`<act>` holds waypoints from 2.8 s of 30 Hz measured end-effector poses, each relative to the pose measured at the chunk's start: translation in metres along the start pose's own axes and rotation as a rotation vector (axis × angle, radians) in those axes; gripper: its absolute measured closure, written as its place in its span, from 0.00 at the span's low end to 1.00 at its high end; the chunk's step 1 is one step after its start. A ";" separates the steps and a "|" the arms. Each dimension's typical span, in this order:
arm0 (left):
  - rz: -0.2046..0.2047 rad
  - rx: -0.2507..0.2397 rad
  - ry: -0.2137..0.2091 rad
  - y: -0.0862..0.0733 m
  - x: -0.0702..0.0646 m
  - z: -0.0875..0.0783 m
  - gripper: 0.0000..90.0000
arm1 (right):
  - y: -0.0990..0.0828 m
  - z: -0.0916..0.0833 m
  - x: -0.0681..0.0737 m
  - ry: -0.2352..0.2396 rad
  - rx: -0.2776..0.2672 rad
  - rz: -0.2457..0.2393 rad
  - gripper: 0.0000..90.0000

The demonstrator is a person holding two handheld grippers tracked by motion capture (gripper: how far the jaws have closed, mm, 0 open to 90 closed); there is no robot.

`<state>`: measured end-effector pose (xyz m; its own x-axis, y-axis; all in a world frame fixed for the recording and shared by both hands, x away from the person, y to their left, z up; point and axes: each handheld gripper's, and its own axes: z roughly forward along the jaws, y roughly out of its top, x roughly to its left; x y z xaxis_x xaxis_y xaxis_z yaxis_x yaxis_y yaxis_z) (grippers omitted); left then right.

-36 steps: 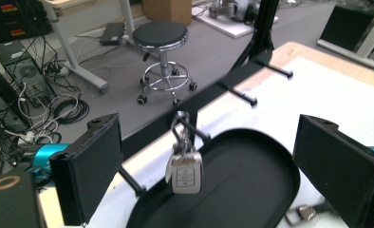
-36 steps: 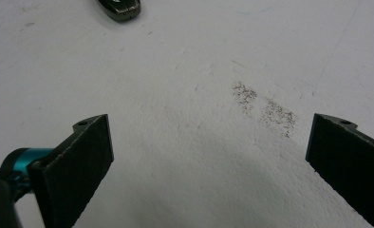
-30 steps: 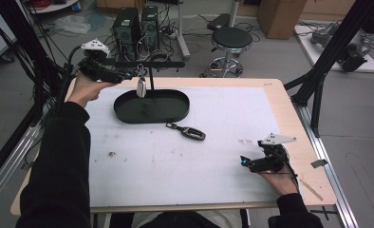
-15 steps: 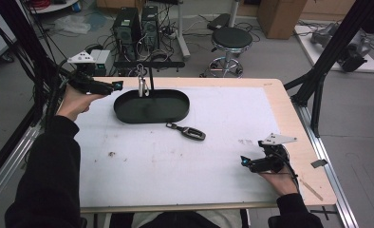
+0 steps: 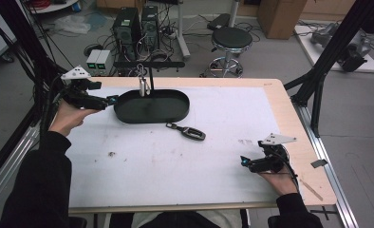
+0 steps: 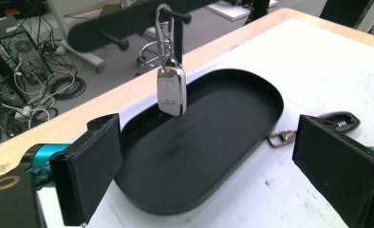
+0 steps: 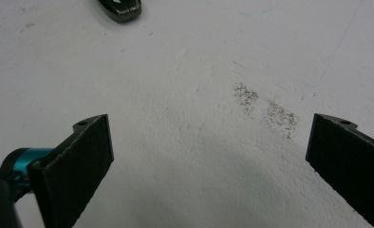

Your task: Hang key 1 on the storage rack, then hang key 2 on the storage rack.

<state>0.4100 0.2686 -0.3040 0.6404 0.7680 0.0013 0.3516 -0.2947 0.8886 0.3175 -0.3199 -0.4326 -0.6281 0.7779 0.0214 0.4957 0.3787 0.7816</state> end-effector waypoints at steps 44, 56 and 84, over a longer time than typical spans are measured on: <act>-0.043 0.015 -0.022 -0.101 -0.036 -0.028 0.11 | -0.002 -0.001 0.002 -0.003 0.016 0.005 0.01; -0.042 0.026 -0.037 -0.122 -0.047 -0.037 0.11 | -0.003 0.001 0.004 -0.001 0.029 -0.001 0.01; -0.047 0.044 0.004 -0.171 -0.061 -0.045 0.11 | 0.078 0.050 0.035 0.081 0.076 -0.141 0.01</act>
<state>0.2802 0.2973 -0.4351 0.6196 0.7840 -0.0378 0.4111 -0.2831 0.8665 0.3646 -0.2379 -0.4023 -0.7391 0.6728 -0.0323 0.4415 0.5201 0.7311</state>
